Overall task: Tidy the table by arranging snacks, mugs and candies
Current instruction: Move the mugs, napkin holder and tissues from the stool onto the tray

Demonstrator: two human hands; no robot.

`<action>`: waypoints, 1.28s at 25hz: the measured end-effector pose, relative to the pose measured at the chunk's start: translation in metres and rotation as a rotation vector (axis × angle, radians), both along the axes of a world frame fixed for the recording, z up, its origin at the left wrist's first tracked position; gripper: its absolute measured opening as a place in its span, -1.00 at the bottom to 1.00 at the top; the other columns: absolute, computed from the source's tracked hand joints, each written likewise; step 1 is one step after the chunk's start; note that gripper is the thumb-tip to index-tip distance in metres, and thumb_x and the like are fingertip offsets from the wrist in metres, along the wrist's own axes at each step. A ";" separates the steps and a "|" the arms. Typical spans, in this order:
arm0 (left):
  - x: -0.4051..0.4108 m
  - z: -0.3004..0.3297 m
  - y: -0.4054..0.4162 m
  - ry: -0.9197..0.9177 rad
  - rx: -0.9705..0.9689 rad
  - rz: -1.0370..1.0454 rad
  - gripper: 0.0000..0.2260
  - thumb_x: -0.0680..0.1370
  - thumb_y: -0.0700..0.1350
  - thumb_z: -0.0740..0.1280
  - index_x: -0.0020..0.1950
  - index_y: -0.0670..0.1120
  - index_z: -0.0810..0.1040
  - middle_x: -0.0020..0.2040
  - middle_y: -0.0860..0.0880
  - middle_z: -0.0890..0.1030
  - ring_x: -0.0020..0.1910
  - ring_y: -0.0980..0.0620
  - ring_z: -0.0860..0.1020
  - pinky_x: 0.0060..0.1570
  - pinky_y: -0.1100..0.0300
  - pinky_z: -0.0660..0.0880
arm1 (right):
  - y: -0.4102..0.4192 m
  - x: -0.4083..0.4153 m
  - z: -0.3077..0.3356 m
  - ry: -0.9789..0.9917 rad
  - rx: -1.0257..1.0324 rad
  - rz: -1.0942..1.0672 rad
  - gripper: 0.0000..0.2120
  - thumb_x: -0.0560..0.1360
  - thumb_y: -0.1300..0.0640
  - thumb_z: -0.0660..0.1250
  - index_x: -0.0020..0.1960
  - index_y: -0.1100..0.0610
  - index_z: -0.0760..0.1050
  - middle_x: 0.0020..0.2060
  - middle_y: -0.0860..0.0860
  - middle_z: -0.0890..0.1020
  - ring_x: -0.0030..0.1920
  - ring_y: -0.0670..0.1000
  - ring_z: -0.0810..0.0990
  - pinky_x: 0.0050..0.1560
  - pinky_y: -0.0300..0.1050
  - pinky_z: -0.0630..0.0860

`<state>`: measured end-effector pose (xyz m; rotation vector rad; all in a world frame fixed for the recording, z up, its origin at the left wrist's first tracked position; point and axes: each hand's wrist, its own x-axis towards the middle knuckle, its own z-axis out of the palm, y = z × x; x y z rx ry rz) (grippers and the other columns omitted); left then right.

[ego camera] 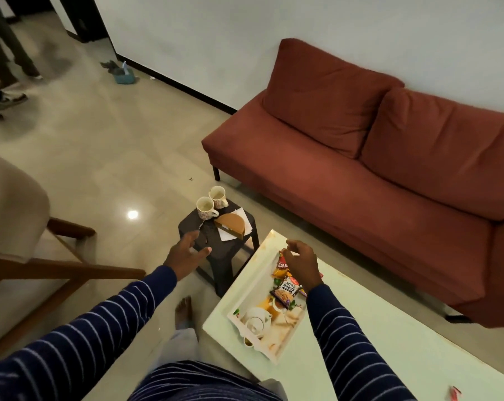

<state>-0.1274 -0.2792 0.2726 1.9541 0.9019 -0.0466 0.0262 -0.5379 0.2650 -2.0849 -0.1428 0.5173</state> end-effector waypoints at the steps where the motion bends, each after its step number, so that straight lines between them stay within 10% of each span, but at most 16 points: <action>1: 0.006 -0.005 0.017 0.003 0.000 -0.004 -0.42 0.53 0.02 0.43 0.49 -0.04 0.31 0.47 -0.07 0.40 0.42 -0.09 0.39 0.22 0.10 0.40 | 0.012 0.006 -0.004 0.000 -0.010 0.006 -0.68 0.54 0.19 0.35 0.29 0.21 0.54 0.18 0.10 0.62 0.19 0.05 0.58 0.21 -0.02 0.54; 4: 0.027 -0.030 0.077 0.030 -0.021 -0.005 -0.40 0.52 0.03 0.44 0.49 -0.03 0.30 0.47 -0.04 0.40 0.38 -0.08 0.42 0.17 0.13 0.43 | 0.064 0.025 -0.025 0.034 -0.040 0.019 -0.70 0.55 0.19 0.35 0.26 0.21 0.56 0.14 0.12 0.64 0.15 0.09 0.60 0.13 0.05 0.59; 9: 0.084 -0.085 0.179 0.101 -0.047 -0.090 -0.37 0.47 -0.04 0.51 0.47 -0.08 0.33 0.41 -0.07 0.45 0.34 -0.10 0.46 0.18 0.13 0.45 | 0.167 0.059 -0.067 0.072 -0.171 0.059 -0.77 0.54 0.23 0.32 0.17 0.24 0.62 0.04 0.10 0.68 -0.02 0.01 0.60 -0.21 -0.49 0.39; 13: 0.149 -0.142 0.251 0.127 -0.043 -0.159 -0.33 0.30 0.03 0.51 0.36 -0.13 0.45 0.27 -0.14 0.55 0.22 -0.16 0.53 0.16 -0.03 0.50 | 0.267 0.089 -0.125 0.099 -0.302 0.121 -0.82 0.54 0.28 0.26 -0.04 0.32 0.63 -0.09 0.22 0.69 -0.06 0.21 0.63 -0.07 -0.09 0.43; 22: 0.216 -0.300 0.317 0.201 -0.050 -0.355 0.02 0.32 -0.10 0.62 0.57 -0.24 0.03 0.56 -0.21 0.13 0.54 -0.18 0.15 0.48 0.00 0.18 | 0.386 0.137 -0.242 0.019 -0.566 0.353 -0.67 0.62 -0.04 0.21 0.20 0.11 0.63 0.05 0.11 0.68 0.07 0.14 0.62 0.13 -0.01 0.51; 32: 0.251 -0.339 0.307 0.079 0.046 -0.440 -0.20 0.25 0.12 0.57 0.41 -0.06 0.36 0.32 -0.03 0.52 0.28 -0.03 0.50 0.22 0.13 0.47 | 0.394 0.162 -0.295 0.051 -0.476 0.453 -0.80 0.59 0.15 0.24 -0.14 0.13 0.59 -0.27 0.04 0.52 -0.22 -0.03 0.44 -0.20 -0.19 0.24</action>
